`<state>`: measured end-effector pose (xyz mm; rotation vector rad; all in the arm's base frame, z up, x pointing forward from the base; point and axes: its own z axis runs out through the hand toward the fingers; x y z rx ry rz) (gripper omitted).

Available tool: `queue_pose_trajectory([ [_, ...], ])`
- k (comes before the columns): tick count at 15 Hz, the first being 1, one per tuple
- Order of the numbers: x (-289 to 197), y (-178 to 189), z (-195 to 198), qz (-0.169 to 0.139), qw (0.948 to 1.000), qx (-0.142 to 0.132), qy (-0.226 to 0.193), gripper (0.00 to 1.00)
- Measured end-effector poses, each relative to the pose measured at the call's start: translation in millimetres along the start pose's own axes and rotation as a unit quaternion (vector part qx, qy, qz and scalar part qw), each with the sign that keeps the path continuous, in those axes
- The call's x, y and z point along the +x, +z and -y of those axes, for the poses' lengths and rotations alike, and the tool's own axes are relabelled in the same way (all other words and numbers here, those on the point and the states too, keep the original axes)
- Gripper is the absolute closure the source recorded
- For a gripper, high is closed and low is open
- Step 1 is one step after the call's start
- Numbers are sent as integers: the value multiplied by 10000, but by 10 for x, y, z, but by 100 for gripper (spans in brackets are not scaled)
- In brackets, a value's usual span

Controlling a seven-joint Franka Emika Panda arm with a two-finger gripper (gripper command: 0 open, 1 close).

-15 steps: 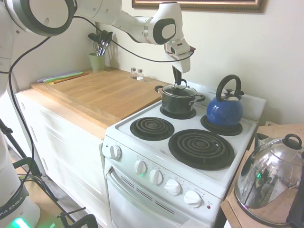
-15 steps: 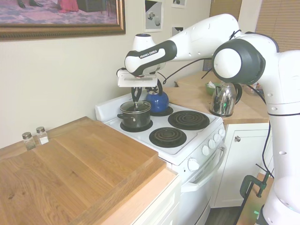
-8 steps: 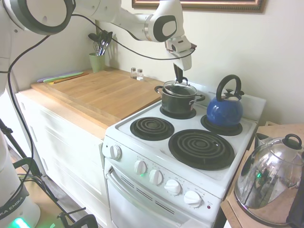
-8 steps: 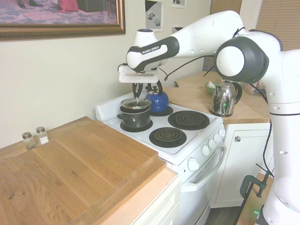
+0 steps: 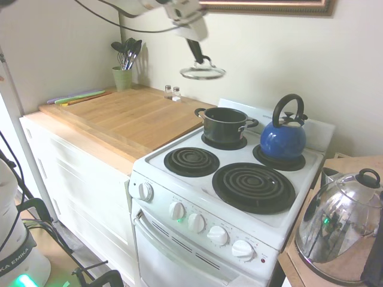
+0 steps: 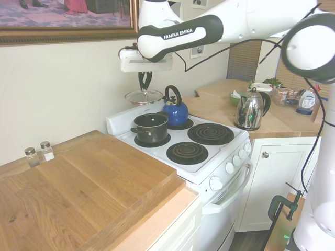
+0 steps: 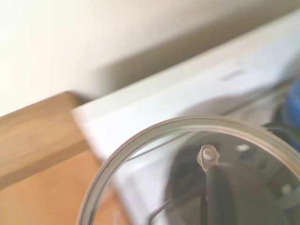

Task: Uncover the lid of the pot

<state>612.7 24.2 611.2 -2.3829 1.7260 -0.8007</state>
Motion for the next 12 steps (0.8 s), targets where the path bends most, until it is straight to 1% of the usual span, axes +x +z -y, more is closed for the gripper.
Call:
queue_pose_trajectory([
  [1,-372,-186,40,-72,9998,46,-179,100],
  [2,-736,-299,83,-127,9993,46,-338,100],
  [4,-1389,-328,149,-134,9981,-31,-608,100],
  [6,-1915,-126,193,-114,9960,-131,-874,100],
  [8,-2352,192,216,-18,9936,-299,-1087,100],
  [10,-2653,522,220,59,9914,-441,-1230,100],
  [12,-2820,761,237,151,9899,-516,-1309,100],
])
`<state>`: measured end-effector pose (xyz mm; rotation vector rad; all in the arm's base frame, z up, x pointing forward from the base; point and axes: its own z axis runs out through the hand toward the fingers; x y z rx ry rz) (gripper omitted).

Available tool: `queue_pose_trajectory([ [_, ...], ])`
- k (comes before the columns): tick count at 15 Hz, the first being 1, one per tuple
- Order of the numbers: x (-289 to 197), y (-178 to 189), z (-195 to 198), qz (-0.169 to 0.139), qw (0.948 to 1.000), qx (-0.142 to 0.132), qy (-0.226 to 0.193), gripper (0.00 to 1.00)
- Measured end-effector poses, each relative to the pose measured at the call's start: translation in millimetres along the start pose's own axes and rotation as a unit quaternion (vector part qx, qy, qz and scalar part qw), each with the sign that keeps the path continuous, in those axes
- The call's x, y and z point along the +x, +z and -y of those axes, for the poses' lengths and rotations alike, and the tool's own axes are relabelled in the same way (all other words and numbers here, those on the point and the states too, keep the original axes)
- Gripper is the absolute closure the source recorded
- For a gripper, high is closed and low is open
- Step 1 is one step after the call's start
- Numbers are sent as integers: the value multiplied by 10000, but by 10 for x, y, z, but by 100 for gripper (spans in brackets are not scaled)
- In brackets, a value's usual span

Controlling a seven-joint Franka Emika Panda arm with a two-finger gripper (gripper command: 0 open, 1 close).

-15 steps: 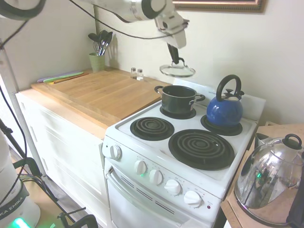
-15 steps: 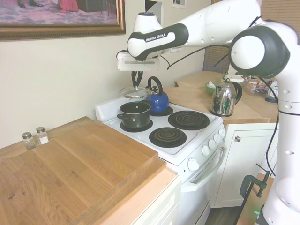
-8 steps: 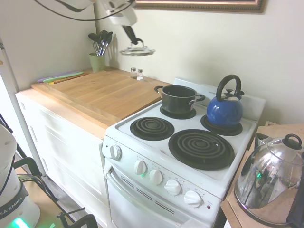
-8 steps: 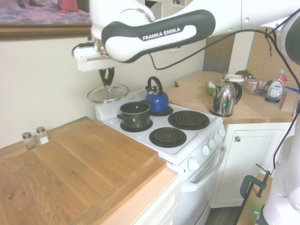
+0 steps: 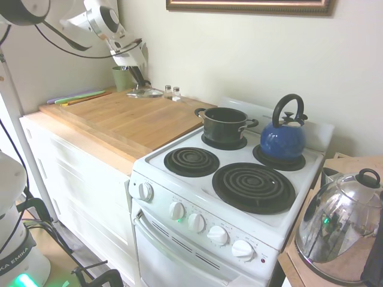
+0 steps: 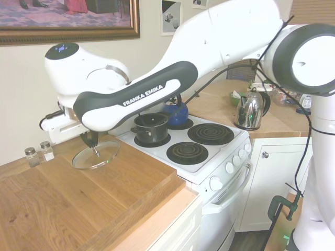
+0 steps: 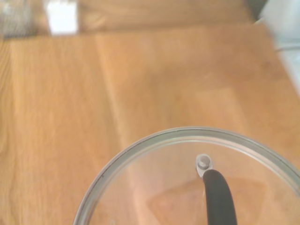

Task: Uncover the lid of the pot

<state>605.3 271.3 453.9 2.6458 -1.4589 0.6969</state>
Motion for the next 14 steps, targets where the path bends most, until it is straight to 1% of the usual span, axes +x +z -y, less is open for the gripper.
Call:
queue_pose_trajectory([
  [2,-83,150,46,70,10000,-50,-36,100],
  [5,-140,282,92,212,9997,-123,-43,100],
  [8,-126,475,98,586,9978,-270,-148,100],
  [10,-102,643,113,783,9962,-331,-194,100],
  [12,-67,745,117,884,9953,-339,-204,100],
  [14,-30,766,112,936,9949,-333,-192,100],
])
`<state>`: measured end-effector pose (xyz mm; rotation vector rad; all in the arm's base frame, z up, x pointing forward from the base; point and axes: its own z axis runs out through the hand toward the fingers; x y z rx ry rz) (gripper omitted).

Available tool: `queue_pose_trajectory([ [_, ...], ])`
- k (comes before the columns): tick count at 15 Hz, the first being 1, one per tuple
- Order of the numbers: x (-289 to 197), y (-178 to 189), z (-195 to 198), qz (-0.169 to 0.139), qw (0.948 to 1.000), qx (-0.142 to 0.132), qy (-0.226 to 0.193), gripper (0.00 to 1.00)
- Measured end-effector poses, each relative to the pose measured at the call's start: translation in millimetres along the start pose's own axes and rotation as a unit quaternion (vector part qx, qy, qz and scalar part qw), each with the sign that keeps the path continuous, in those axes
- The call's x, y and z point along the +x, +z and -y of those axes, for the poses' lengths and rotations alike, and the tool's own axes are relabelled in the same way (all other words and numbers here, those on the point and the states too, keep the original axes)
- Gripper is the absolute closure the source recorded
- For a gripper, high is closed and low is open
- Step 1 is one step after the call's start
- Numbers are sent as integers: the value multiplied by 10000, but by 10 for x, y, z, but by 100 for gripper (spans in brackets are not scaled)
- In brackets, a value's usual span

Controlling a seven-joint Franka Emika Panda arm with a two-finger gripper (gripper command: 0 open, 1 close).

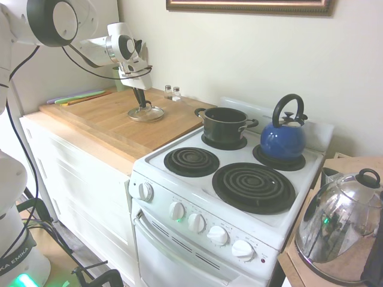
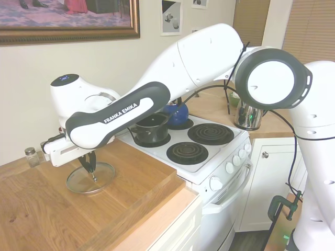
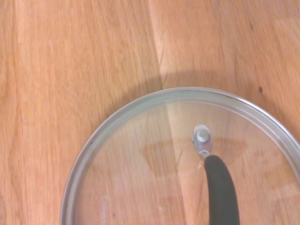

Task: Uncover the lid of the pot

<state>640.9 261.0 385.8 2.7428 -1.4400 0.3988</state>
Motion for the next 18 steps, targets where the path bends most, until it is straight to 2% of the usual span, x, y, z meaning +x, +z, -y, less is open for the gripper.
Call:
queue_pose_trajectory([
  [4,23,20,0,97,9999,-11,-49,100],
  [5,26,17,10,137,9999,-14,-58,0],
  [11,22,21,62,307,9994,-29,-151,0],
  [18,78,-26,77,327,9994,29,-97,0],
])
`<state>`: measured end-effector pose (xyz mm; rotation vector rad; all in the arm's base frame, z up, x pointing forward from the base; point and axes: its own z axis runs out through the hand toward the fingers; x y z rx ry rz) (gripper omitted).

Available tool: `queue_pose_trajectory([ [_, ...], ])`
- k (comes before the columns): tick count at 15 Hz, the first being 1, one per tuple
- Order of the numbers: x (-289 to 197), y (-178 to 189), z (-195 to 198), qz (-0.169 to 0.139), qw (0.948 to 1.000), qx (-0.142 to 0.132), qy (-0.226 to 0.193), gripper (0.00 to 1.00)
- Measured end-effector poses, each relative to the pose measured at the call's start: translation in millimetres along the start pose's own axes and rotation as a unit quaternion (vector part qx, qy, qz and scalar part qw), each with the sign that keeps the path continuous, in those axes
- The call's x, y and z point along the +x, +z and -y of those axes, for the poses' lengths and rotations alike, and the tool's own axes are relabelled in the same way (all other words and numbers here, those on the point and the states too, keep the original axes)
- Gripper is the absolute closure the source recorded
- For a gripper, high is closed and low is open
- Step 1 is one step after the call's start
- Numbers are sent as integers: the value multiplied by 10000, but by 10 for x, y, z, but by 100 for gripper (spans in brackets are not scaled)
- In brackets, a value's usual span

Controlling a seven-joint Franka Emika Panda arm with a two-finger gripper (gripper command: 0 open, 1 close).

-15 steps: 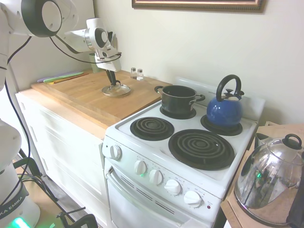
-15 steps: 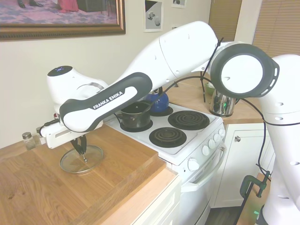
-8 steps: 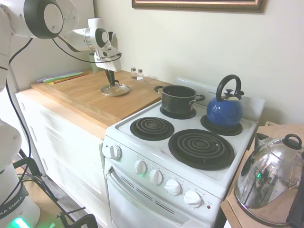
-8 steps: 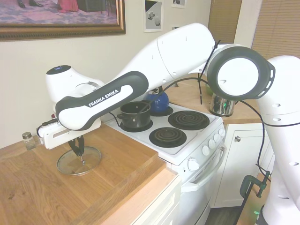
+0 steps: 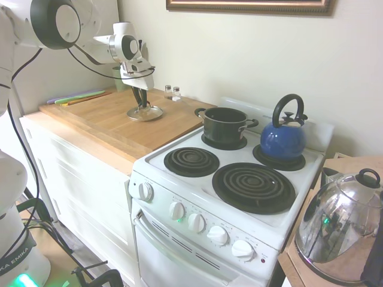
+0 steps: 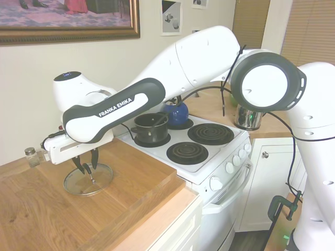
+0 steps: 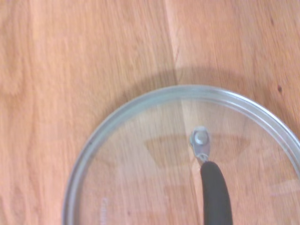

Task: Uncover the lid of the pot

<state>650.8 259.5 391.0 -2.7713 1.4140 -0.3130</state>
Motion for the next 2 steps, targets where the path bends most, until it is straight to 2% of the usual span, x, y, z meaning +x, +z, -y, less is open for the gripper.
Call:
queue_pose_trajectory([
  [2,4,-124,12,-2,9999,125,18,0],
])
